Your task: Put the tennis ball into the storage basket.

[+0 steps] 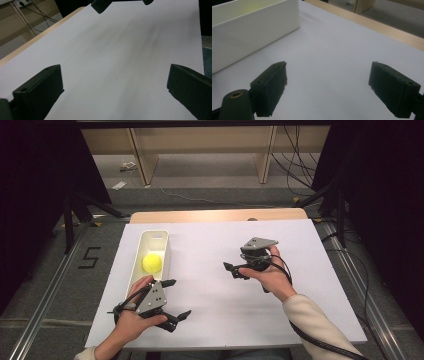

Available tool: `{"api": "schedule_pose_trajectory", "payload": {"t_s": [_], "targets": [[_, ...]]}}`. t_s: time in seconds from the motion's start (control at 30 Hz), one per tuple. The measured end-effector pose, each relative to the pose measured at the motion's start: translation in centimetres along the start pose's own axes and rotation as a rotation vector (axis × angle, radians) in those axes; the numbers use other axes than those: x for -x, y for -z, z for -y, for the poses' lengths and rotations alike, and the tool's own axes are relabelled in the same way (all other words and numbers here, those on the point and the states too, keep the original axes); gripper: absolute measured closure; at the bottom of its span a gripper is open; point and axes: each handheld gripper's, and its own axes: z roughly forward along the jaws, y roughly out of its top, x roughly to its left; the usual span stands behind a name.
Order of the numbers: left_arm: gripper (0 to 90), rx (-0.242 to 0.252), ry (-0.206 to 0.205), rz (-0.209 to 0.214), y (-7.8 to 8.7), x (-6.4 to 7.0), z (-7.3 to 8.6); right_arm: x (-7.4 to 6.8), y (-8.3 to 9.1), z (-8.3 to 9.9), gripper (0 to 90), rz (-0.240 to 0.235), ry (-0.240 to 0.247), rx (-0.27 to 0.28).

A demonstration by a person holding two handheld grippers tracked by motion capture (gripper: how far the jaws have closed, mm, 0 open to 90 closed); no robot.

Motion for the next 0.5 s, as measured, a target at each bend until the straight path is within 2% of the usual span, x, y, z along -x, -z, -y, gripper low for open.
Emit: {"api": "schedule_pose_trajectory", "payload": {"t_s": [0.5], "targets": [[0.0, -0.001, -0.001, 0.0, 0.0, 0.0, 0.0, 1.4, 2.3, 2.1, 15.8, 0.039, -0.034, -0.006]]}}
